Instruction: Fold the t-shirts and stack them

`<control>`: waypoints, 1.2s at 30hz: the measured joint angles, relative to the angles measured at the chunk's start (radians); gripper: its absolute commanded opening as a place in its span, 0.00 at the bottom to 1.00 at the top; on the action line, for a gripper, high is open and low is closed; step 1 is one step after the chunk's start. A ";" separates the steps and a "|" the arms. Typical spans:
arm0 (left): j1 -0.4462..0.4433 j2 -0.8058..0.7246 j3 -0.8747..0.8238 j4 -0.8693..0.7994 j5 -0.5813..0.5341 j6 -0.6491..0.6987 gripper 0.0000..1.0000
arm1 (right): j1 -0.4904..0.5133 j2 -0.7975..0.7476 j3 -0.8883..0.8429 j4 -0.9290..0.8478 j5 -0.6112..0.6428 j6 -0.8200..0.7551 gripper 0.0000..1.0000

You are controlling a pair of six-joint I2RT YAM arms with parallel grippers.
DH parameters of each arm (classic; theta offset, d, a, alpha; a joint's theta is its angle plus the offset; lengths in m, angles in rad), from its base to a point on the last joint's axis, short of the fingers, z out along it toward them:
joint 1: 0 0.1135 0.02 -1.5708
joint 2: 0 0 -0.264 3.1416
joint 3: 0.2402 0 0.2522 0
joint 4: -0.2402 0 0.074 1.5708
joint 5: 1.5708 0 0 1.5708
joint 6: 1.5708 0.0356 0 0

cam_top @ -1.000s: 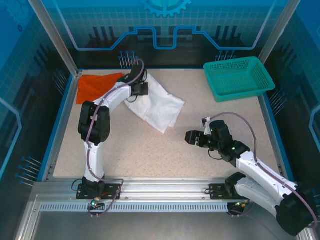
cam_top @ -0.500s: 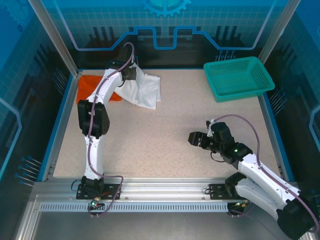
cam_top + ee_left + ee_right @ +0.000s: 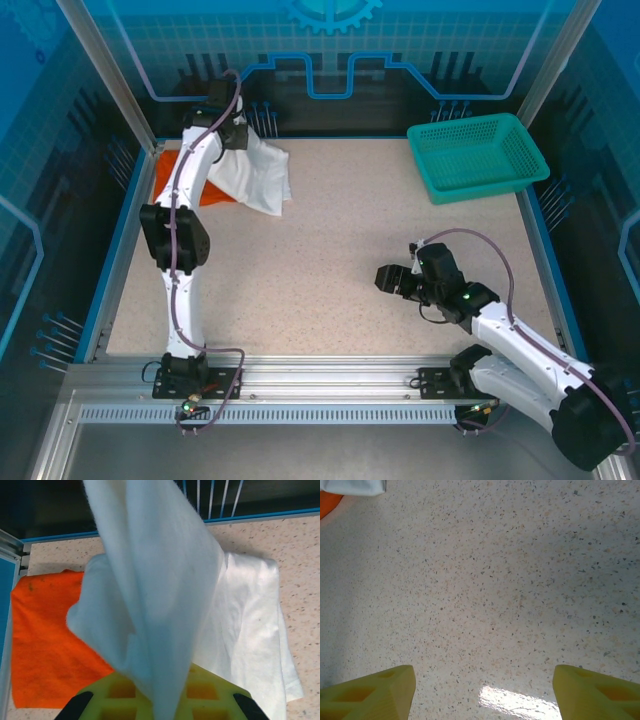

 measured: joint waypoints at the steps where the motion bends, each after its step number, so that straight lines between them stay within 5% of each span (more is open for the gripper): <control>1: 0.007 0.000 0.005 -0.005 0.001 0.003 0.00 | 0.000 0.004 0.004 -0.006 0.000 0.000 0.74; 15: 0.080 0.000 0.126 -0.034 0.021 0.029 0.00 | 0.029 0.105 0.066 -0.019 0.000 0.000 0.73; 27: 0.167 0.002 0.053 0.003 0.036 0.035 0.01 | 0.051 0.169 0.114 -0.021 0.001 -0.002 0.73; 30: 0.195 0.028 0.050 0.038 0.028 0.061 0.28 | 0.051 0.192 0.127 -0.033 0.001 -0.008 0.74; 33: 0.222 0.083 0.051 0.084 -0.043 0.071 0.70 | 0.051 0.203 0.147 -0.053 0.001 -0.017 0.74; 36: 0.255 0.161 0.088 0.100 -0.203 0.050 0.89 | 0.051 0.203 0.171 -0.076 0.001 -0.024 0.74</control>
